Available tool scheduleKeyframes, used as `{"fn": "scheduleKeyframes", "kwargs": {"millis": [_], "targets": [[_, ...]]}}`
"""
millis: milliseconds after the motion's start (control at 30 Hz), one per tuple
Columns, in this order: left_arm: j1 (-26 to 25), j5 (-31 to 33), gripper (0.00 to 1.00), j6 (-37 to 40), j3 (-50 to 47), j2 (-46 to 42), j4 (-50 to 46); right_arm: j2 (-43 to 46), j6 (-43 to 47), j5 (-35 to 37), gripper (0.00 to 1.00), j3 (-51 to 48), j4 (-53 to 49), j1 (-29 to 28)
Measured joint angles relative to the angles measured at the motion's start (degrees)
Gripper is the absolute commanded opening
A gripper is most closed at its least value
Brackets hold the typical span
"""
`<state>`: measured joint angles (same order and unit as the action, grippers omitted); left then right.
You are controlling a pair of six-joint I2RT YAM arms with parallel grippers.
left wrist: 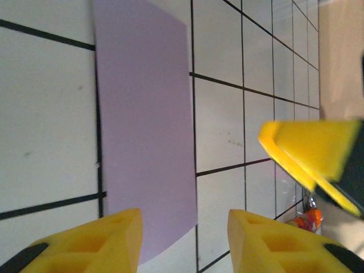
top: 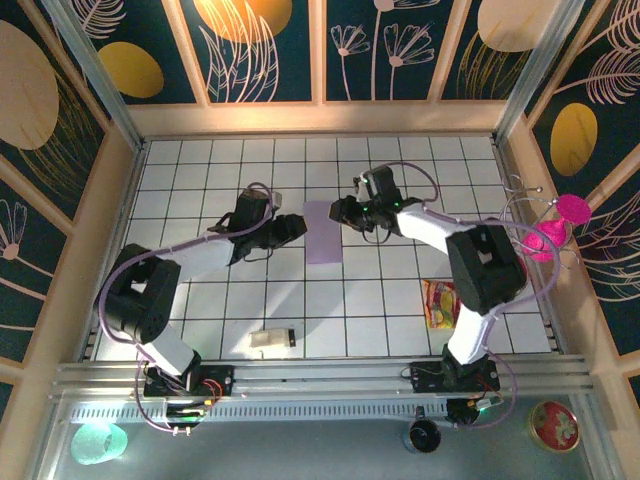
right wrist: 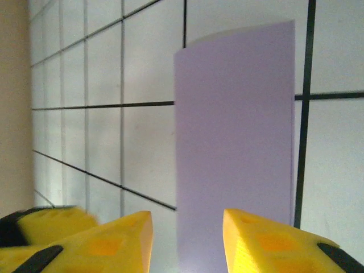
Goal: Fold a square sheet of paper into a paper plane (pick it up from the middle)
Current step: Fold the triangle a second time at the center of the table.
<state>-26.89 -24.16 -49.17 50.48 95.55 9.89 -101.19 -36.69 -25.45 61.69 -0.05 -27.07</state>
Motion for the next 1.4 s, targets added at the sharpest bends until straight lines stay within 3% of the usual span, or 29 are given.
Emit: {"fn": "scheduleKeyframes", "kwargs": {"millis": [333, 967, 1400], "targets": [[-0.1, -0.9, 0.45, 1.8, 12.8, 12.1, -3.8, 4.0, -8.8, 1.3, 0.51, -15.2, 8.9, 1.8], [-0.2, -0.6, 0.40, -0.6, 19.1, 21.7, -5.5, 0.9, -10.1, -3.2, 0.45, -15.0, 11.4, 2.8], [-0.2, 0.3, 0.39, -1.6, 17.9, 22.4, -3.9, 0.1, -8.5, -7.9, 0.38, -14.5, 9.9, 2.8]]}}
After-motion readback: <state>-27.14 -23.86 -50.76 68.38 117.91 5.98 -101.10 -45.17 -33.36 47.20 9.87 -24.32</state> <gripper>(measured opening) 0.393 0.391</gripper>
